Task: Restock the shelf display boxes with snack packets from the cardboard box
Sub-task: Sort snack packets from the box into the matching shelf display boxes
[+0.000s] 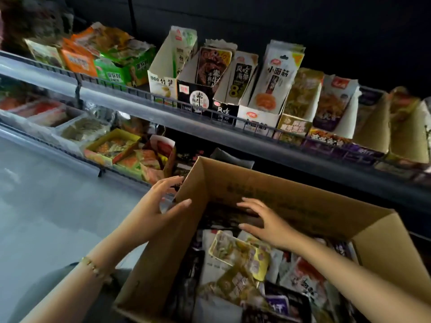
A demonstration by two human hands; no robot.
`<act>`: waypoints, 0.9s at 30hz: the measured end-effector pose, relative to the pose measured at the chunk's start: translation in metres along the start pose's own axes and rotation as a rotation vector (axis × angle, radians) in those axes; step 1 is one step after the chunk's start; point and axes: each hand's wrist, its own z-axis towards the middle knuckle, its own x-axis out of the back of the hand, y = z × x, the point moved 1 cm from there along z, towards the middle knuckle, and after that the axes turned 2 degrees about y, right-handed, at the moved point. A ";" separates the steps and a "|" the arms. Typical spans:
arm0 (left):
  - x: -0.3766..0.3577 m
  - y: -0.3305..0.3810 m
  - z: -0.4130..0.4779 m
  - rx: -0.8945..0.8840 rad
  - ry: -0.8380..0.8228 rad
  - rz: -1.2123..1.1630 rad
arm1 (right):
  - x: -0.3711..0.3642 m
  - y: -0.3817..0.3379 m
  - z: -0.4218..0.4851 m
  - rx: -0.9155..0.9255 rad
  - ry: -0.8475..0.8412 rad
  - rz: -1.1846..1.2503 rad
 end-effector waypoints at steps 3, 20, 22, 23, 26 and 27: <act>-0.009 0.005 -0.006 0.003 -0.010 0.006 | -0.023 0.027 -0.006 -0.201 -0.108 0.008; -0.014 0.006 -0.009 0.024 0.005 0.048 | -0.047 0.050 -0.003 -0.455 -0.215 0.114; -0.014 0.006 -0.008 0.014 -0.004 0.062 | -0.043 0.049 -0.009 -0.425 -0.212 0.168; -0.013 0.006 -0.008 0.014 -0.015 0.071 | -0.039 0.046 -0.014 -0.401 -0.200 0.184; -0.009 0.013 -0.006 -0.007 -0.028 0.151 | -0.014 0.029 -0.031 -0.323 -0.083 0.220; -0.009 0.019 -0.004 -0.027 -0.014 0.191 | -0.001 0.022 -0.036 -0.290 -0.023 0.234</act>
